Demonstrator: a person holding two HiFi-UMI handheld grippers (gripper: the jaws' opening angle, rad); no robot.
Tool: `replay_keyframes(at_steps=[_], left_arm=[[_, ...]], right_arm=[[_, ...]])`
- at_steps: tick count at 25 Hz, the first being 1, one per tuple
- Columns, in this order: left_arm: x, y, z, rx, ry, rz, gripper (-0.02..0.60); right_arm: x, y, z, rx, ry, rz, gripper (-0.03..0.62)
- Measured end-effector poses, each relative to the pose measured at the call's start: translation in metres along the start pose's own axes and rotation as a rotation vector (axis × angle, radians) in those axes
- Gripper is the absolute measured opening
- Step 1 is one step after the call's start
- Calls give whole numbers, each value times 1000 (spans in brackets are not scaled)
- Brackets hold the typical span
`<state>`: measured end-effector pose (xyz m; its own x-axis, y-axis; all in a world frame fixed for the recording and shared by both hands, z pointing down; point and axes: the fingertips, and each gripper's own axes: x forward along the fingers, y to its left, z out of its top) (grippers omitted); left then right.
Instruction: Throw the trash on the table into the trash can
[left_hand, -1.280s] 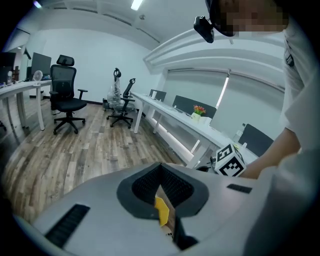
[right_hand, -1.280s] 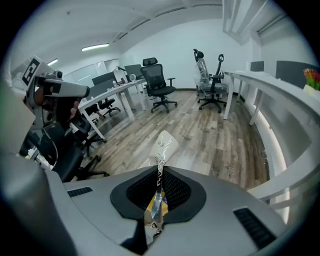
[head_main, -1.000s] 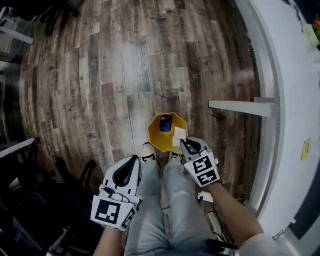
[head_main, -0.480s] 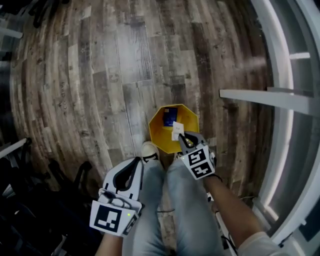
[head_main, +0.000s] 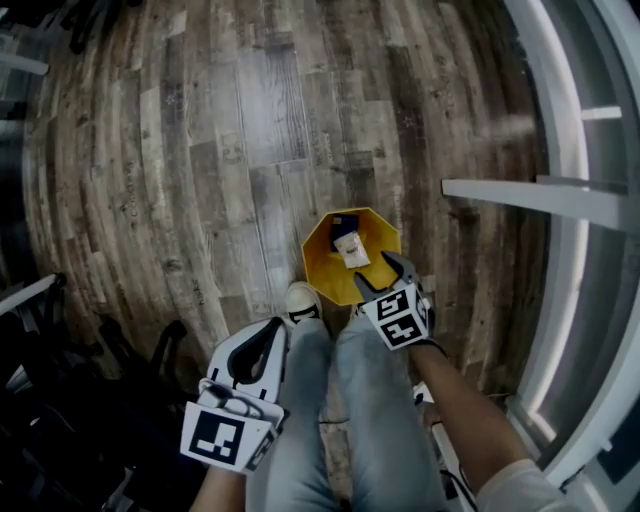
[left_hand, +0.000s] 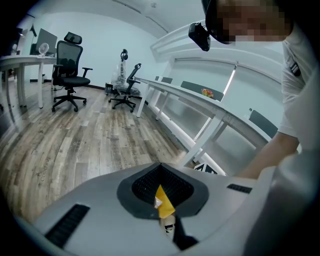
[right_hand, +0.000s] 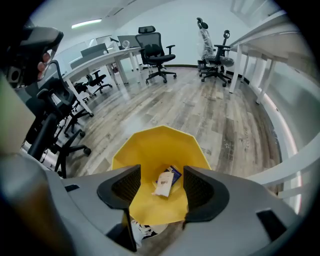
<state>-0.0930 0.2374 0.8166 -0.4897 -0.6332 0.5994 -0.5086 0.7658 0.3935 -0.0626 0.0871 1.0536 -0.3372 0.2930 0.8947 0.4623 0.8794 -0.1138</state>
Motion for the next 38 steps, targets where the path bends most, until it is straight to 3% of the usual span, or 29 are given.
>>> replay_keyframes(at_steps=[5,9,11,15,20,29,38], left_arm=[[-22,-15,27,2,-6,-16,2],[-51,-36,74,36,-1,-20,2],[-65,-51,108,67,-17,-29,2],[-106,-83,159,114,-37,-42,2],[-152,-128,222,158,-89,-85,2],[-201,-194,271,192,-136,-148,2],[-214,-226,277,208,-170,-146,2]], right_arm=[[-54,1,38,-10,-56,6,267],[-134,6,96,11,-144,59,262],[-184,9,129,6,-198,86,228],[-278,23,180,-11,-312,107,64],[-390,25,236,39,-442,108,41],[-527,23,257,141,-566,74,38],[-567,31,265,163,-631,92,38]])
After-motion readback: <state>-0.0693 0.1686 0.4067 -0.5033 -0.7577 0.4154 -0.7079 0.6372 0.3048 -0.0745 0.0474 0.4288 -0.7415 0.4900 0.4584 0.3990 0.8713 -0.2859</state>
